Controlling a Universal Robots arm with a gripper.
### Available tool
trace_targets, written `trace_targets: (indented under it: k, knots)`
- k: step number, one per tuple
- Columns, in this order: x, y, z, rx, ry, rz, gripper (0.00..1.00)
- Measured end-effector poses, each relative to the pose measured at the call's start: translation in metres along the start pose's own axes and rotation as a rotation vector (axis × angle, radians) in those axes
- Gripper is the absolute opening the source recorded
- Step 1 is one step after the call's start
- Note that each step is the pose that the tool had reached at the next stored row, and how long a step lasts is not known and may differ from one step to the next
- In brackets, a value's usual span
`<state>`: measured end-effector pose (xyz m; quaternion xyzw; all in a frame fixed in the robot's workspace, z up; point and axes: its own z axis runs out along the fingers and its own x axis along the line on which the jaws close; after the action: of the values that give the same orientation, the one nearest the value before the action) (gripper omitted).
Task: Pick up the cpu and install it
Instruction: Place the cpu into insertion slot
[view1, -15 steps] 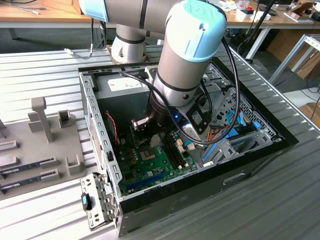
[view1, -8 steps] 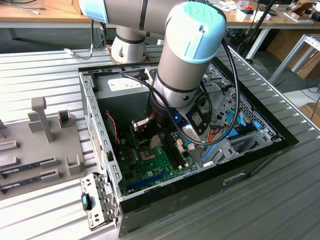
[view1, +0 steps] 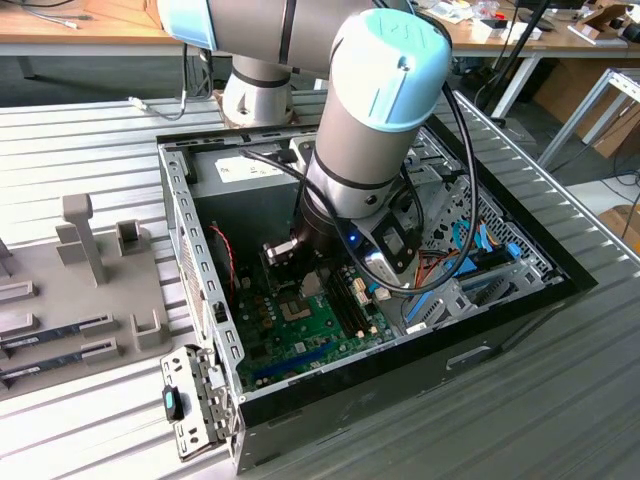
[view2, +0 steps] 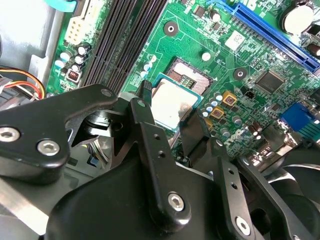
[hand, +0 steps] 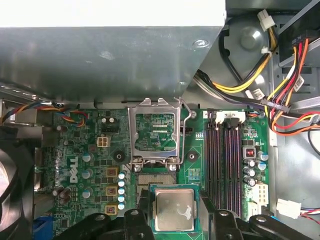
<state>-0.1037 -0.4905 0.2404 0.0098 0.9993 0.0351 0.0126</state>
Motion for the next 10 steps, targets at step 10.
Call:
trace_targets:
  k: [10]
  knots:
    - [0.0001,-0.0028,0.0046,0.0,0.0,0.0,0.47]
